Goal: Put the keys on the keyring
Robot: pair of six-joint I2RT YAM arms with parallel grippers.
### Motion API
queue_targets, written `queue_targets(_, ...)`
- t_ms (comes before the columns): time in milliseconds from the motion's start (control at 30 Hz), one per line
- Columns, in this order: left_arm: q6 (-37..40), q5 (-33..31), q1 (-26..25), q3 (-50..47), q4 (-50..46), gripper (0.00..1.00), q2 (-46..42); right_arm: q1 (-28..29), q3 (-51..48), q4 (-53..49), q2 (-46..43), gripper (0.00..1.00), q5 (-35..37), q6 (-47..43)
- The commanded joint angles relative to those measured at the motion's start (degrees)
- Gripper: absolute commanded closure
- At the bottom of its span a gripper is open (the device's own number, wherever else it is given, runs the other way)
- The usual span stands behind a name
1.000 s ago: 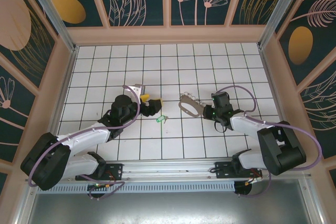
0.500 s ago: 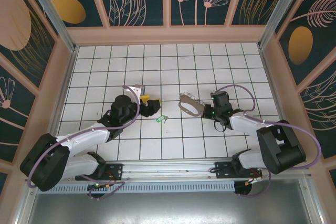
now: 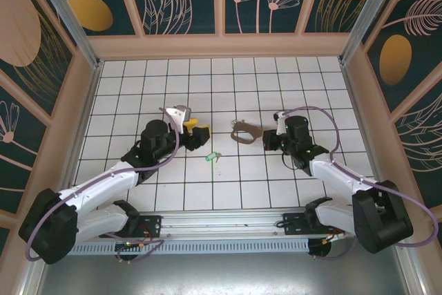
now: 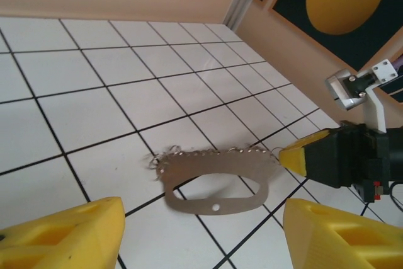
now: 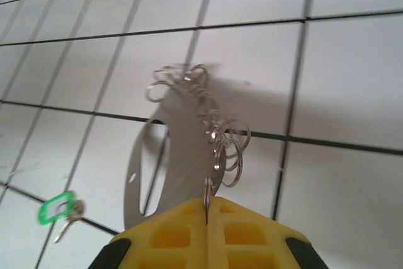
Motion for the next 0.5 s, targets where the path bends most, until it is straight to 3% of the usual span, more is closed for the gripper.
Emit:
queue_targets(0, 3.25, 3.34, -0.33, 3.33, -2.71, 0.34, -1.00, -0.44, 1.88, 5.65, -0.72, 1.00, -10.29, -5.27)
queue_targets(167, 5.84, 4.76, -0.39, 6.52, -6.10, 0.36, -2.59, -0.53, 3.01, 9.40, -1.23, 1.00, -17.56, -8.63)
queue_targets(467, 9.42, 12.14, -0.39, 9.60, -5.34, 0.35, -0.84, -0.61, 1.97, 18.77, -2.88, 1.00, -23.47, -10.98)
